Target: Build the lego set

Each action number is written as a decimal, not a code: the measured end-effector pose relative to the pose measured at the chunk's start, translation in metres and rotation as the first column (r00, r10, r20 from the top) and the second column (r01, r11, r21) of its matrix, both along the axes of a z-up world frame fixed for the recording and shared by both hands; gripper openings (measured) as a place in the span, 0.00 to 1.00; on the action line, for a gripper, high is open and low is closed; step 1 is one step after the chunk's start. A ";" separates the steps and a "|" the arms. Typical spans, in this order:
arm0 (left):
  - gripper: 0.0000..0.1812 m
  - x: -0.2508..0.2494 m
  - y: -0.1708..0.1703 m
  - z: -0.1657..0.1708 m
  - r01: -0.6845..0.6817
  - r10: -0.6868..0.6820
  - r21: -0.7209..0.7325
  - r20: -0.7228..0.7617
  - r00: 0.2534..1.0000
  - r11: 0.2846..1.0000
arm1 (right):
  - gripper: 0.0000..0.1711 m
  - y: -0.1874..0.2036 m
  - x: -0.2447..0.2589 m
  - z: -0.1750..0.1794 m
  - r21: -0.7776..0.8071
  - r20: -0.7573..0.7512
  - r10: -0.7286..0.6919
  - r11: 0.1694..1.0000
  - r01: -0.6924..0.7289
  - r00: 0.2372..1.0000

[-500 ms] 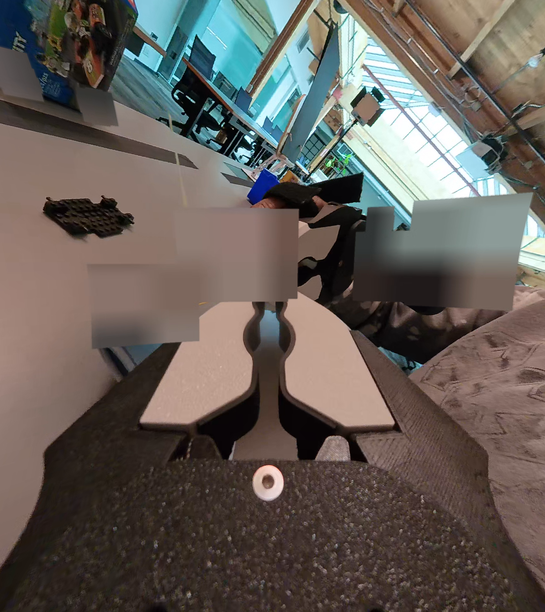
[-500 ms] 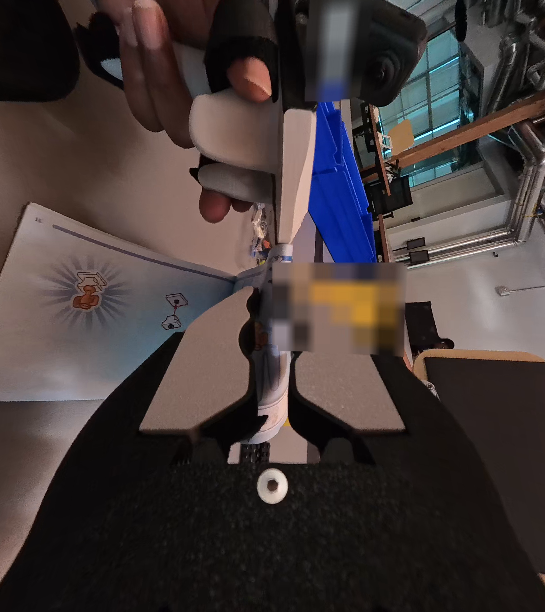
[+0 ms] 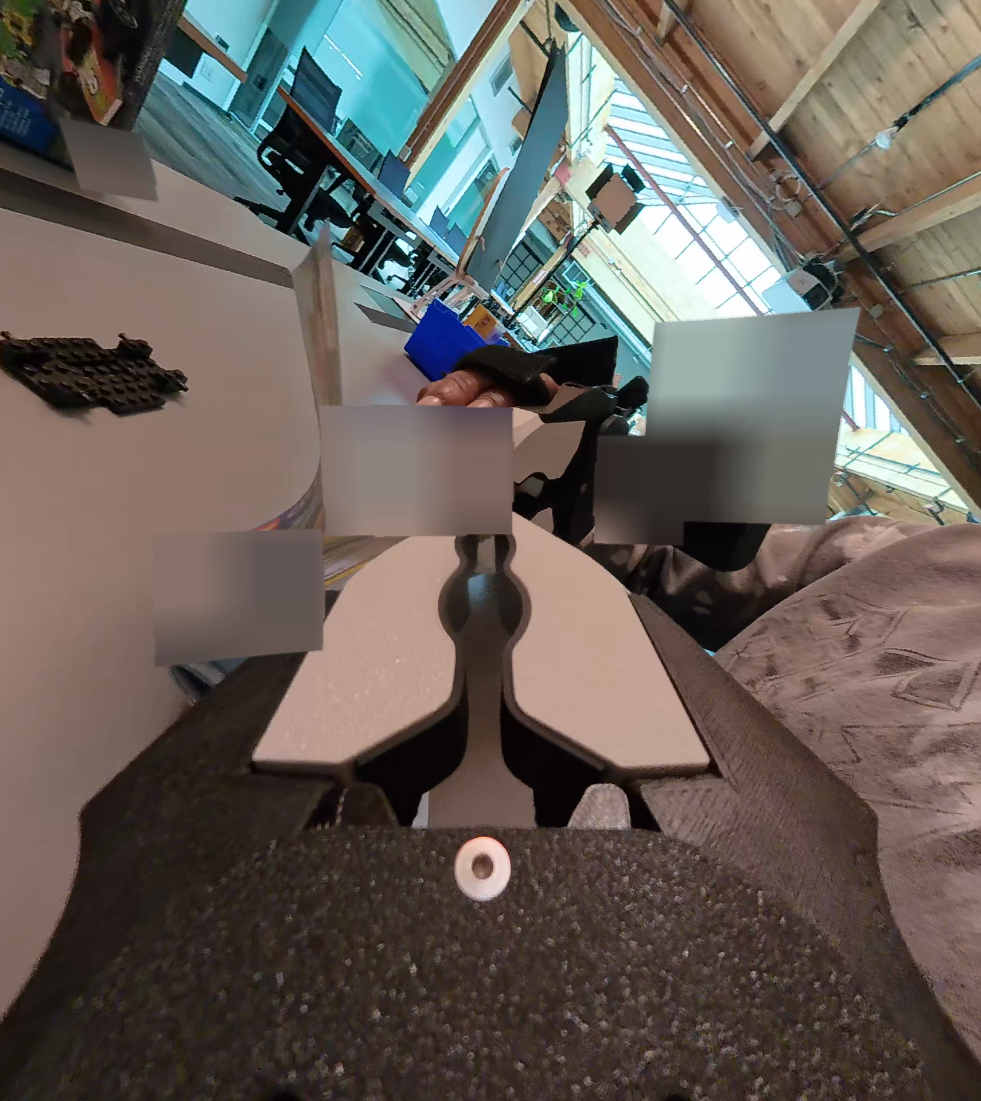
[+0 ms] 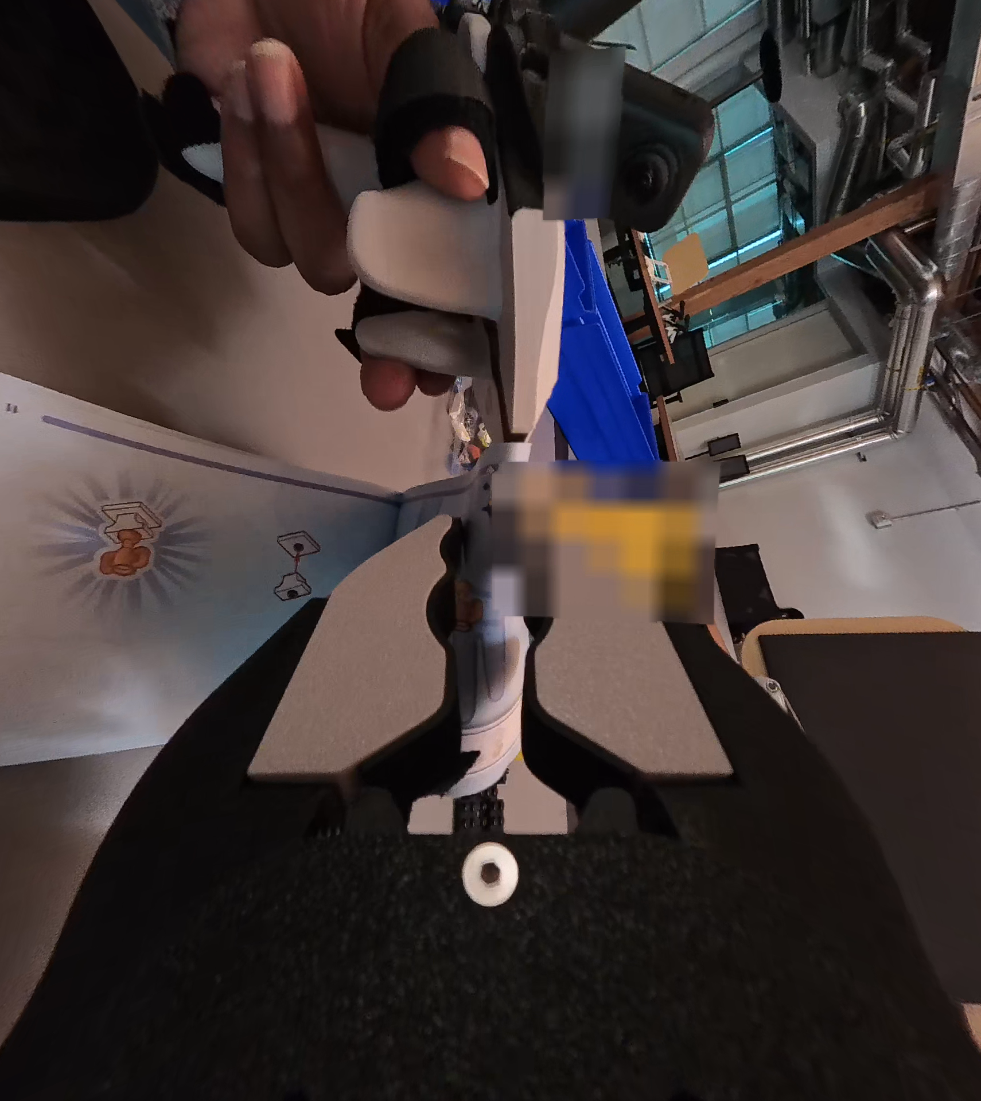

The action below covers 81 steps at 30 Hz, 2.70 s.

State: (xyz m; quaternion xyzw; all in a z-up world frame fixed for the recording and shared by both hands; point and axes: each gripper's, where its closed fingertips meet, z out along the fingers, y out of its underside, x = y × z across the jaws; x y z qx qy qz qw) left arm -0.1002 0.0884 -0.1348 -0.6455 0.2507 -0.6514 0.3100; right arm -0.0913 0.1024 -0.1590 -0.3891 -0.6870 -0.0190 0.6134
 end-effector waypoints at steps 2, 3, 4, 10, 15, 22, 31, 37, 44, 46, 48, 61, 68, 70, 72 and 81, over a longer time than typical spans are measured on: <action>0.03 0.001 0.000 -0.001 -0.003 0.003 -0.002 -0.003 1.000 1.000 | 0.10 -0.001 0.000 0.000 -0.005 -0.009 0.003 1.000 -0.003 1.000; 0.03 0.001 0.002 -0.003 -0.014 0.014 -0.002 -0.009 1.000 1.000 | 0.10 -0.003 0.000 0.001 -0.004 -0.013 0.006 1.000 -0.006 1.000; 0.04 0.001 0.003 -0.004 -0.020 0.020 -0.002 -0.013 1.000 1.000 | 0.10 -0.004 0.000 0.001 0.001 -0.016 0.008 1.000 -0.008 1.000; 0.03 0.002 0.002 -0.005 -0.005 0.006 -0.055 0.018 1.000 0.998 | 0.10 -0.010 -0.002 -0.001 0.053 -0.007 0.009 0.999 -0.009 1.000; 0.03 0.000 0.004 -0.006 0.003 0.002 -0.101 0.050 0.999 0.995 | 0.10 -0.015 -0.002 -0.002 0.123 0.004 -0.001 0.992 0.001 1.000; 0.03 0.000 0.005 -0.013 0.018 -0.009 -0.160 0.058 0.998 0.987 | 0.07 -0.024 -0.003 -0.007 0.198 0.018 -0.001 0.980 -0.003 1.000; 0.04 0.004 0.001 -0.020 0.051 -0.039 -0.222 0.057 0.998 0.974 | 0.06 -0.035 -0.002 -0.011 0.307 0.065 0.011 0.951 -0.031 0.998; 0.05 0.007 -0.001 -0.025 0.068 -0.056 -0.267 0.054 0.997 0.961 | 0.05 -0.038 0.000 -0.013 0.367 0.091 0.009 0.929 -0.042 0.996; 0.08 0.008 -0.006 -0.025 0.097 -0.081 -0.284 0.065 0.995 0.954 | 0.05 -0.038 0.001 -0.014 0.392 0.104 0.001 0.919 -0.042 0.995; 0.08 0.008 -0.006 -0.026 0.091 -0.079 -0.284 0.055 0.995 0.954 | 0.05 -0.039 0.001 -0.016 0.398 0.114 0.003 0.916 -0.049 0.994; 0.07 0.008 -0.007 -0.027 0.086 -0.077 -0.281 0.045 0.996 0.956 | 0.05 -0.039 0.000 -0.018 0.408 0.129 0.004 0.911 -0.057 0.992; 0.00 -0.001 -0.001 -0.048 -0.046 0.017 -0.228 -0.129 0.991 0.973 | 0.05 -0.043 -0.006 -0.030 0.449 0.237 0.040 0.882 -0.146 0.971; 0.00 -0.001 -0.013 -0.044 -0.013 -0.015 -0.187 -0.146 0.989 0.982 | 0.05 -0.045 -0.005 -0.033 0.466 0.265 0.048 0.868 -0.172 0.963; 0.05 -0.003 -0.013 -0.044 -0.013 -0.014 -0.207 -0.129 0.992 0.978 | 0.05 -0.045 -0.005 -0.033 0.468 0.266 0.046 0.867 -0.171 0.963; 0.07 -0.004 -0.015 -0.043 0.003 -0.028 -0.229 -0.108 0.994 0.973 | 0.05 -0.045 -0.005 -0.033 0.468 0.266 0.047 0.867 -0.172 0.963; 0.07 -0.002 -0.022 -0.041 0.049 -0.068 -0.289 -0.055 0.996 0.956 | 0.05 -0.047 -0.005 -0.034 0.469 0.272 0.052 0.865 -0.179 0.961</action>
